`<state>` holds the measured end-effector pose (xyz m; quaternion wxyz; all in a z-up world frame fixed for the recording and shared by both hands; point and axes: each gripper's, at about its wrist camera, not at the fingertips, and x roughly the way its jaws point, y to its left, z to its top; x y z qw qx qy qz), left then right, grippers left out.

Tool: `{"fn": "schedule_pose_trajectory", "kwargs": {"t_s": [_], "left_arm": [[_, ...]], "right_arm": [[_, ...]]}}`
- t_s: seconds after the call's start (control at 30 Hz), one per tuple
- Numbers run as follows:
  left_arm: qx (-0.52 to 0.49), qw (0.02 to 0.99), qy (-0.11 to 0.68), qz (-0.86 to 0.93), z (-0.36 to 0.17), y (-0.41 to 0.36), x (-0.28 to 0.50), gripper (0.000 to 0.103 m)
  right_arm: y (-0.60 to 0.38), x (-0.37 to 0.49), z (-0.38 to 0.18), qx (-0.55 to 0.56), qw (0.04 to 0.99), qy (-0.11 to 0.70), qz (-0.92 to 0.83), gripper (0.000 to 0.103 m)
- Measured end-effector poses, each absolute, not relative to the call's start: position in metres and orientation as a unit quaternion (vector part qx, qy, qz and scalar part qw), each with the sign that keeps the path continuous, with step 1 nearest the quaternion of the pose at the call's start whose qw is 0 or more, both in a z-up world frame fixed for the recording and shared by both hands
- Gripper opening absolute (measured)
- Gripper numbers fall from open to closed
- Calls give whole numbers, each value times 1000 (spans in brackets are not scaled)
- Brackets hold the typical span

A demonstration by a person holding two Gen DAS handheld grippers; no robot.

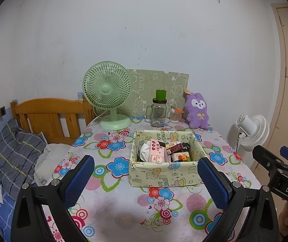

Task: Organize soft objects

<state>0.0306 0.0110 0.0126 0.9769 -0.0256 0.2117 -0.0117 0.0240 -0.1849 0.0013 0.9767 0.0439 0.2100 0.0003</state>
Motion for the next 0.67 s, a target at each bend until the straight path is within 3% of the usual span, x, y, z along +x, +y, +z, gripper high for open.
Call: {"fn": "schedule_pose_trajectory", "kwargs": {"t_s": [0.67], "left_arm": [[-26, 977, 211, -15, 10, 9, 35, 103]], "right_arm": [[-186, 28, -1, 47, 976, 213, -1, 103]]}}
